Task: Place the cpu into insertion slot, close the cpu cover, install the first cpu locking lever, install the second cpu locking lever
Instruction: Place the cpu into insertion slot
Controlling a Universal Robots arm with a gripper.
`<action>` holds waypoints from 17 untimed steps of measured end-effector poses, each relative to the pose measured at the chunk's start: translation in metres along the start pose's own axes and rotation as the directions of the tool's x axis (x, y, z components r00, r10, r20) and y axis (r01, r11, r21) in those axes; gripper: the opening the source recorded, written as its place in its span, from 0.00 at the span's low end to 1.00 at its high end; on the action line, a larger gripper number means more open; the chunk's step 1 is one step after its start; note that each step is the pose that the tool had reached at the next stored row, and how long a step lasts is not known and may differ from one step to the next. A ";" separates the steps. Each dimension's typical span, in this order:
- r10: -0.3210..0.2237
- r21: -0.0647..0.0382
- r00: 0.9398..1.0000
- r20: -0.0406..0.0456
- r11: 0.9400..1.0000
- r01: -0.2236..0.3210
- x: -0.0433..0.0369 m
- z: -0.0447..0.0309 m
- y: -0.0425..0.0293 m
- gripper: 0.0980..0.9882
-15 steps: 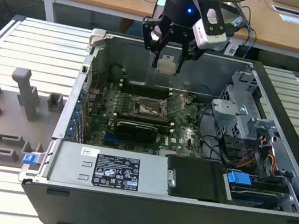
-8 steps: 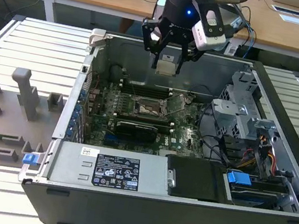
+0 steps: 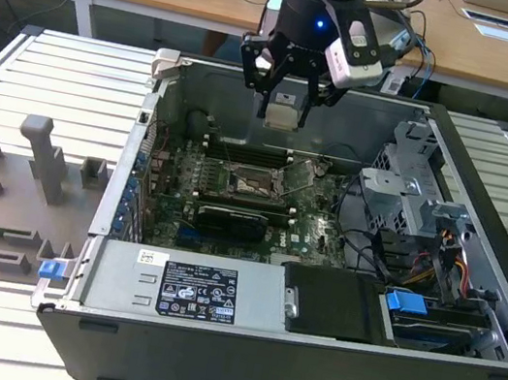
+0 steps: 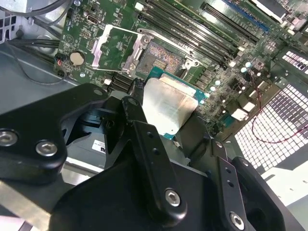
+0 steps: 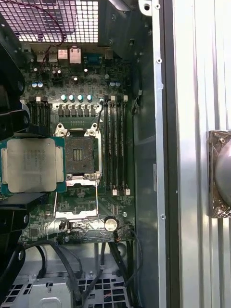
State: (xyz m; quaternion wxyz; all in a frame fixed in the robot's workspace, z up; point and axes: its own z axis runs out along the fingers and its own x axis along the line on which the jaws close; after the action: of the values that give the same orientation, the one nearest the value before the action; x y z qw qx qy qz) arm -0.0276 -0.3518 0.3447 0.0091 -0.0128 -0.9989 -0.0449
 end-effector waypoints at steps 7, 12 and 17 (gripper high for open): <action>0.000 0.000 1.000 0.000 1.000 0.000 -0.0001 0.0041 -0.0004 0.50; 0.000 0.000 1.000 0.000 1.000 0.000 -0.0002 0.0081 -0.0007 0.50; 0.000 0.000 1.000 0.000 1.000 0.000 -0.0003 0.0132 -0.0012 0.50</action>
State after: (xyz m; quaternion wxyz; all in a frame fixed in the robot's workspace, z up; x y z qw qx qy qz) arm -0.0275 -0.3517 0.3314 0.0091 -0.0128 -0.9989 -0.0448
